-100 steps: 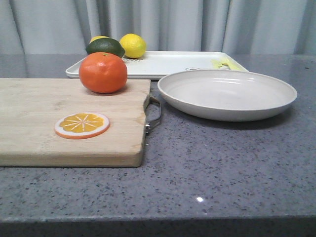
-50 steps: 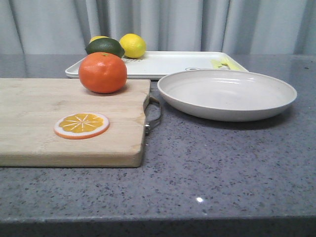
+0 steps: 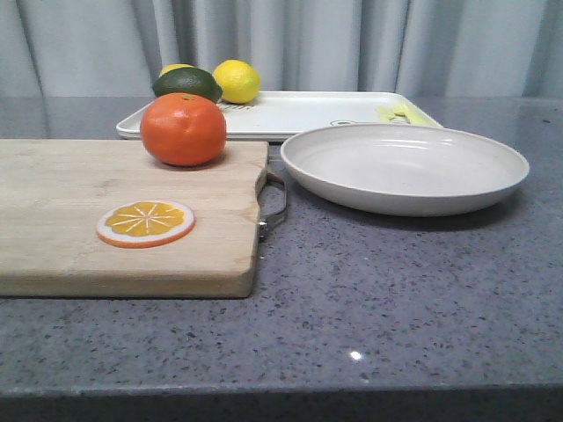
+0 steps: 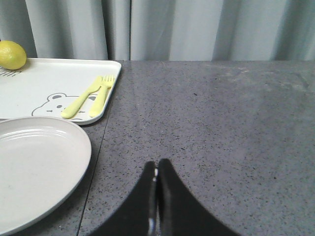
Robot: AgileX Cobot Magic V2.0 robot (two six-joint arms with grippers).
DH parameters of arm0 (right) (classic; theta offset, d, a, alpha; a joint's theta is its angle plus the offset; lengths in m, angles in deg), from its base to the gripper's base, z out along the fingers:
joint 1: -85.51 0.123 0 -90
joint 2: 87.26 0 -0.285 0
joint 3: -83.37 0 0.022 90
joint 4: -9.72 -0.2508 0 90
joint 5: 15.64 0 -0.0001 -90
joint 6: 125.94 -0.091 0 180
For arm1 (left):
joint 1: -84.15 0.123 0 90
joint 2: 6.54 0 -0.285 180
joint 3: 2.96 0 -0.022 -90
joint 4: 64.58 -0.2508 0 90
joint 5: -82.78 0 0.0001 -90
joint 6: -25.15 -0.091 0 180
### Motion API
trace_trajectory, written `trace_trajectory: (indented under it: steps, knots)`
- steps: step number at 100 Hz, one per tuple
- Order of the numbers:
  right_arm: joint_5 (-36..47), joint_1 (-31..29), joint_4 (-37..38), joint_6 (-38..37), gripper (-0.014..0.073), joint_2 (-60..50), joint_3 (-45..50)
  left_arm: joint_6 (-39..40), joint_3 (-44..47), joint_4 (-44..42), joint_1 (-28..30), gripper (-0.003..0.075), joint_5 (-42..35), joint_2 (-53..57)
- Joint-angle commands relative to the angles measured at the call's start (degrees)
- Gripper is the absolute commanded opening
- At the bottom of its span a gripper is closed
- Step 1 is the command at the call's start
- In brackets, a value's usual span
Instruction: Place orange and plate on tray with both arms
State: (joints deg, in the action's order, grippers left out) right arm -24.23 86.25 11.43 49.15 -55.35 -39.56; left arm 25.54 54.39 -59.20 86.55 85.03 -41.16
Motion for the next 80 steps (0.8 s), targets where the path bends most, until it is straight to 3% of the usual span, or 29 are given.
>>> trace_trajectory:
  steps: [1,24,80]
  knots:
    - [4.66,-0.26,0.83,0.54,-0.0066,3.26,-3.9,0.75,-3.67,0.05,-0.1,-0.002,-5.55,-2.89]
    - [4.06,-0.26,0.83,0.54,-0.0066,9.09,-8.92,0.75,-6.0,0.05,-0.1,-0.002,-6.36,-6.99]
    - [4.66,-0.26,0.83,0.54,-0.0066,9.67,-9.03,0.75,-6.0,0.05,-0.1,-0.0018,-7.95,-8.45]
